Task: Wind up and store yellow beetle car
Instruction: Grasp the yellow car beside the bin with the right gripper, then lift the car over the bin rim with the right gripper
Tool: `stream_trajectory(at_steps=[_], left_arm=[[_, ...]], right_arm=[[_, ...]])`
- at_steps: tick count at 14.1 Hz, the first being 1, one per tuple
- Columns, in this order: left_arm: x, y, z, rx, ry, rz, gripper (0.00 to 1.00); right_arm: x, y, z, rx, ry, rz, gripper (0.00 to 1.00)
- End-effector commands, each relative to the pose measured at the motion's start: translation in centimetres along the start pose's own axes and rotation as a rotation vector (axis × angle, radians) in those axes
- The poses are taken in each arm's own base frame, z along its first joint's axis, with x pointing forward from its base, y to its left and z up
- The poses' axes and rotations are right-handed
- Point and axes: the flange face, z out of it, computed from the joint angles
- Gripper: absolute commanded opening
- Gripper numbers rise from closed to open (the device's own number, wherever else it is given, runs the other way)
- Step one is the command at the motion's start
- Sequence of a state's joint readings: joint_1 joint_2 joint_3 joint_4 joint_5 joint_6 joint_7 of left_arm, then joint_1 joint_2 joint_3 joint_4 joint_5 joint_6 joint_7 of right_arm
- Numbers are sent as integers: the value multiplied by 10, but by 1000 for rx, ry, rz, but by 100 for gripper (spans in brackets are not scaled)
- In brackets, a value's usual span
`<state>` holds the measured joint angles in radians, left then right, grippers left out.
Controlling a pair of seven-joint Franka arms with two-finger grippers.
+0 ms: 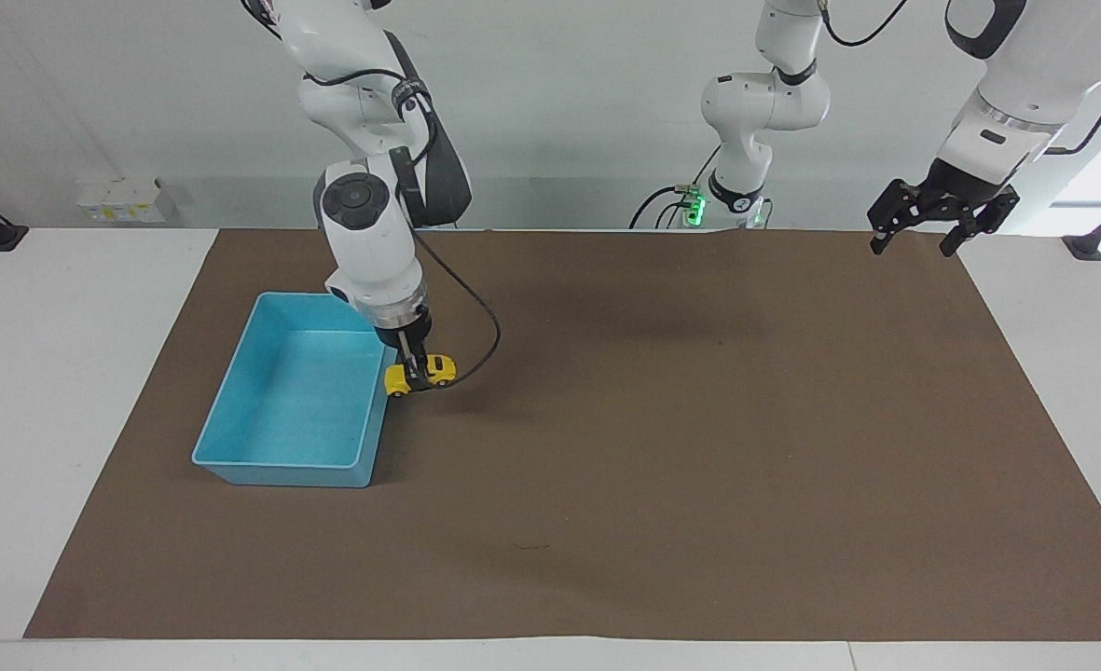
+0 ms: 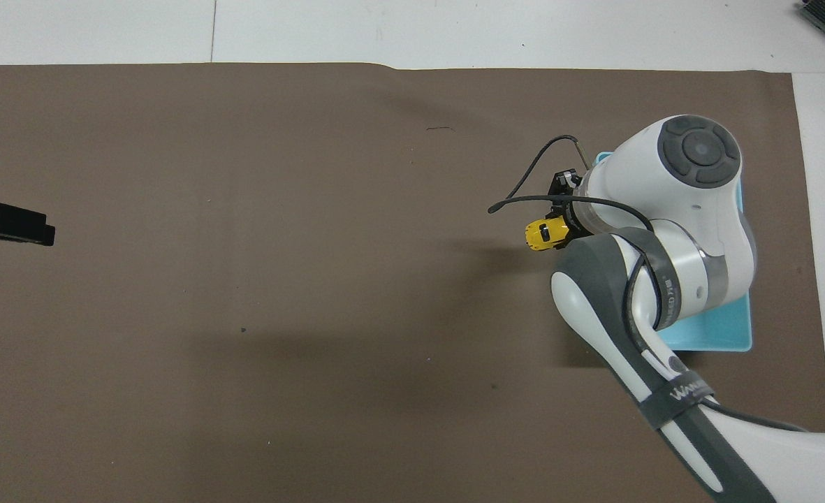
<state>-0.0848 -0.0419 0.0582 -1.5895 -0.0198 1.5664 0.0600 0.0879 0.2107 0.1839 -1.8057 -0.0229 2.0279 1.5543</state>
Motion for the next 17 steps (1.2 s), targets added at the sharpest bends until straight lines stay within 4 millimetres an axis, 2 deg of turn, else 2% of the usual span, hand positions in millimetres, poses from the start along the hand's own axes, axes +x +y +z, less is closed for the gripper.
stream_trajectory(at_steps=[1, 6, 15, 17], left_arm=[[-5, 1, -4, 7, 5, 6, 100], [-7, 2, -3, 6, -15, 6, 100], [-8, -6, -4, 6, -14, -7, 100], [-8, -6, -4, 6, -14, -7, 100]], right_arm=[[7, 10, -17, -10, 3, -119, 0], [40, 20, -20, -53, -9, -445, 0], [136, 52, -10, -86, -42, -827, 0], [147, 57, -8, -92, -41, -923, 0]])
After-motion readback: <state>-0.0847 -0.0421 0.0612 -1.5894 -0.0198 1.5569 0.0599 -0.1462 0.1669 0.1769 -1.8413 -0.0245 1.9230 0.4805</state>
